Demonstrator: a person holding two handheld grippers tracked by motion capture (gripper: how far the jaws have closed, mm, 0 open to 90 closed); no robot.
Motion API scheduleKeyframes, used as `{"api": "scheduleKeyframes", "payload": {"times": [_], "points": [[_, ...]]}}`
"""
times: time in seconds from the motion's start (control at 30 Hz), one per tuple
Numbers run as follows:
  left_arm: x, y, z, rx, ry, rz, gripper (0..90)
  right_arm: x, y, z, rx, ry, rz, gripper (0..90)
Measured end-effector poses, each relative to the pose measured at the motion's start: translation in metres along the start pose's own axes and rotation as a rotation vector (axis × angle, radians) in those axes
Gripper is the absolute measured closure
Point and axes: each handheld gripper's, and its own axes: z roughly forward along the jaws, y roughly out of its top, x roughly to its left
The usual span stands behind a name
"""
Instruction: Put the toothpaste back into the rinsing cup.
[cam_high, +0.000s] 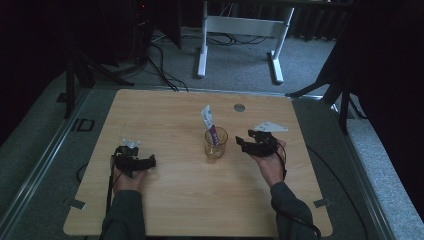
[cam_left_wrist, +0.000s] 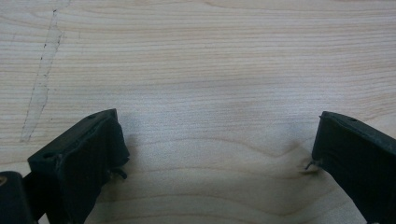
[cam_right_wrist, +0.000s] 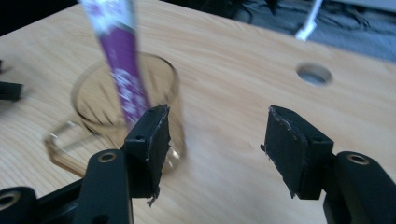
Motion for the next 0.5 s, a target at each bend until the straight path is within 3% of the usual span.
{"api": "scheduleKeyframes", "payload": {"times": [0.1, 0.5], "points": [[0.0, 0.0, 0.0, 0.0, 0.0, 0.0, 1.4, -0.01, -0.012, -0.006, 0.01, -0.014, 0.05, 39.8], [0.0, 0.0, 0.0, -0.001, 0.0, 0.0, 1.4, -0.038, -0.06, -0.035, 0.052, -0.043, 0.165, 39.0]]}}
